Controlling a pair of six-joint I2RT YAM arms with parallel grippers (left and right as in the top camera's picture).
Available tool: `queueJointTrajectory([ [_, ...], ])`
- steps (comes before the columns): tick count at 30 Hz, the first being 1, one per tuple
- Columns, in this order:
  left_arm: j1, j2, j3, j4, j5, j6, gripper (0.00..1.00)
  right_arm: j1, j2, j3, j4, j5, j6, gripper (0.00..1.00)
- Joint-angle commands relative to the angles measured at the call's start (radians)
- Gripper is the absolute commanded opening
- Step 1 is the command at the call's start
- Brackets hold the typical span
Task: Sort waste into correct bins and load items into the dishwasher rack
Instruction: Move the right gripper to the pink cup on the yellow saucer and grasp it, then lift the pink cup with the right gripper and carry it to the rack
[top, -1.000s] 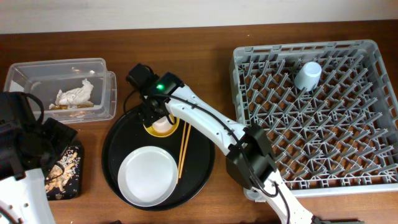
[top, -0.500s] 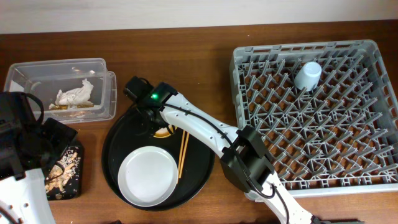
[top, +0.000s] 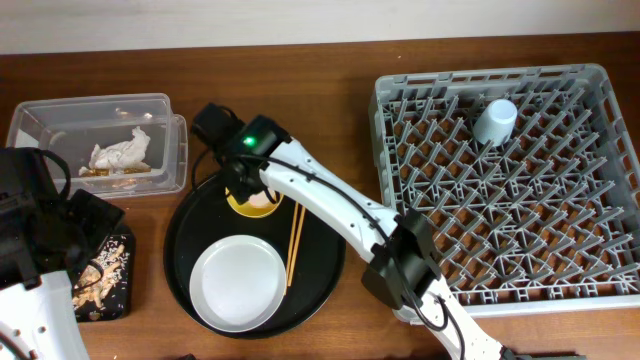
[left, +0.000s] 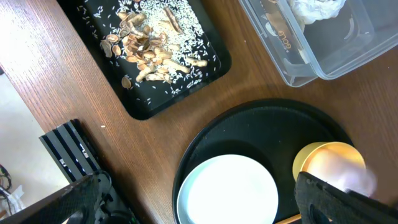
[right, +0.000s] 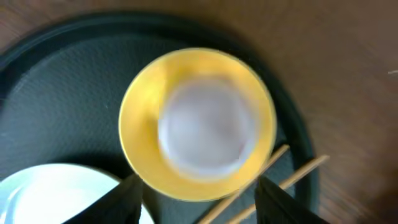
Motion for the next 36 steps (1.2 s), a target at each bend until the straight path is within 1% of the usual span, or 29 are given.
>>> queueJointTrajectory([
  [1,0.006,0.001,0.003,-0.001,-0.004,0.005,0.99,-0.034,-0.018,0.14,-0.046,0.039,0.008,0.59],
  [3,0.006,0.001,0.003,-0.001,-0.004,0.005,0.99,-0.053,-0.018,0.19,-0.053,0.0,0.004,0.67],
  [6,0.006,0.001,0.003,-0.001,-0.004,0.005,0.99,-0.063,-0.013,0.188,-0.043,-0.04,0.005,0.76],
  [10,0.006,0.001,0.003,-0.001,-0.004,0.005,0.99,-0.048,-0.008,0.098,0.014,-0.046,0.005,0.79],
  [11,0.006,0.001,0.003,-0.001,-0.004,0.005,0.99,-0.047,-0.008,0.079,0.027,-0.046,0.005,0.8],
  [12,0.006,0.001,0.003,-0.001,-0.004,0.005,0.99,-0.041,-0.008,0.034,0.061,-0.046,0.005,0.83],
  [15,0.006,0.001,0.003,-0.001,-0.004,0.005,0.99,-0.029,-0.008,-0.073,0.141,-0.046,0.006,0.85],
  [21,0.006,0.001,0.003,-0.001,-0.004,0.005,0.99,-0.014,-0.008,-0.207,0.223,-0.047,0.008,0.86],
  [24,0.006,0.001,0.003,-0.001,-0.004,0.005,0.99,-0.007,-0.008,-0.22,0.232,-0.049,0.008,0.86],
  [28,0.006,0.001,0.003,-0.001,-0.004,0.005,0.99,-0.006,-0.006,-0.224,0.233,-0.05,0.008,0.8],
  [32,0.006,0.001,0.003,-0.001,-0.004,0.005,0.99,-0.006,-0.004,-0.277,0.277,-0.05,0.009,0.8],
  [36,0.006,0.001,0.003,-0.001,-0.004,0.005,0.99,-0.006,-0.004,-0.291,0.28,-0.05,0.009,0.8],
])
